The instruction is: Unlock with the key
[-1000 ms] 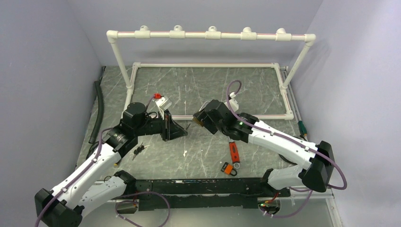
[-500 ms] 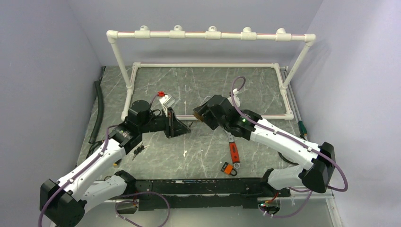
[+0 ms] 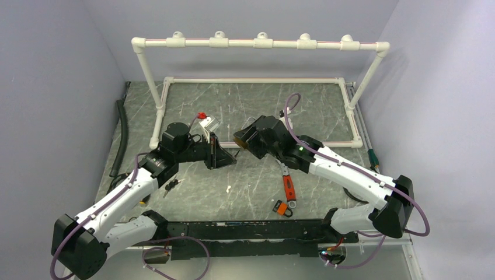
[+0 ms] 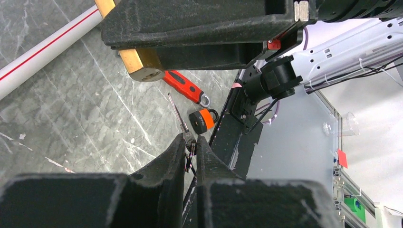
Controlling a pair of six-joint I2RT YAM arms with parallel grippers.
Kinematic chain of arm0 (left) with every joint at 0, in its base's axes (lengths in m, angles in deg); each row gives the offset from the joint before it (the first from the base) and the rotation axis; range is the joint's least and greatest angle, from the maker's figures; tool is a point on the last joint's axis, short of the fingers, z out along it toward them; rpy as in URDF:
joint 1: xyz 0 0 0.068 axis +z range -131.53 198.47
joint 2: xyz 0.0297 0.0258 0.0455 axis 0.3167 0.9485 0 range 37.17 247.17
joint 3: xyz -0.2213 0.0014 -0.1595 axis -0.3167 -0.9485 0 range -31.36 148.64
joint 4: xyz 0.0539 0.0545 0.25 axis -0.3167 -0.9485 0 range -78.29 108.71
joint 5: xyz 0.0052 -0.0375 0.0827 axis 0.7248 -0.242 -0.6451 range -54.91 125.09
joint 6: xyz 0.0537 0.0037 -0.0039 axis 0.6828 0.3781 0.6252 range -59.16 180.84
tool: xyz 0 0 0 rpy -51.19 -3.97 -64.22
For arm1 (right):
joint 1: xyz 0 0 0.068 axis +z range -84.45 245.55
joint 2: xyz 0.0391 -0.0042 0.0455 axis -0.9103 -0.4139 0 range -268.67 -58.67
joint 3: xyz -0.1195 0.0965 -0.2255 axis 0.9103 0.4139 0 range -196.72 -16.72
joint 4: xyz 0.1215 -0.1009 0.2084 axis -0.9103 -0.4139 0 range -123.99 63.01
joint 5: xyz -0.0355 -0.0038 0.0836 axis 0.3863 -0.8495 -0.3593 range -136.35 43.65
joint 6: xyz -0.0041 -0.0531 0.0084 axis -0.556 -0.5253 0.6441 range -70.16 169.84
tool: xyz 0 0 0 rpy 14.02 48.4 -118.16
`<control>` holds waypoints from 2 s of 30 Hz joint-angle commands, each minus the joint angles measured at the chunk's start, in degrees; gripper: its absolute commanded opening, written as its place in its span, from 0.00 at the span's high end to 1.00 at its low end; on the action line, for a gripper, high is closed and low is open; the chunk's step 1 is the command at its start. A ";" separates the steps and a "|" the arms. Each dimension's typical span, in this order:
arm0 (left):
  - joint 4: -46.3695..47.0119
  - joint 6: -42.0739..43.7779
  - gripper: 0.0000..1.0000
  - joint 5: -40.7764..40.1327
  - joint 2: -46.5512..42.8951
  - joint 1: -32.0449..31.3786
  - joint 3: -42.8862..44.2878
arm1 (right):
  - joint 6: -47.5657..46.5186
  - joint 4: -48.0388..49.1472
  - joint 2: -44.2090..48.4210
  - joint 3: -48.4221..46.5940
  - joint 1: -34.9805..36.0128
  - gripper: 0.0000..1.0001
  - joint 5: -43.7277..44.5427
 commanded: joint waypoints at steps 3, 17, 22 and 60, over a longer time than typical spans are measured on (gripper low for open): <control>1.84 1.27 1.00 -1.13 0.25 -0.20 1.80 | -1.20 6.05 1.87 -1.82 -0.06 1.00 0.00; 1.61 2.34 1.00 -2.82 0.78 -0.20 3.50 | -2.89 5.66 1.86 -1.21 0.10 1.00 0.24; 2.07 2.19 1.00 -2.82 0.84 -0.17 3.40 | -3.21 5.67 1.83 -0.77 0.12 1.00 0.69; 1.36 2.15 1.00 -7.09 -0.52 -0.20 2.57 | -2.60 6.32 0.19 -0.20 3.36 1.00 -0.17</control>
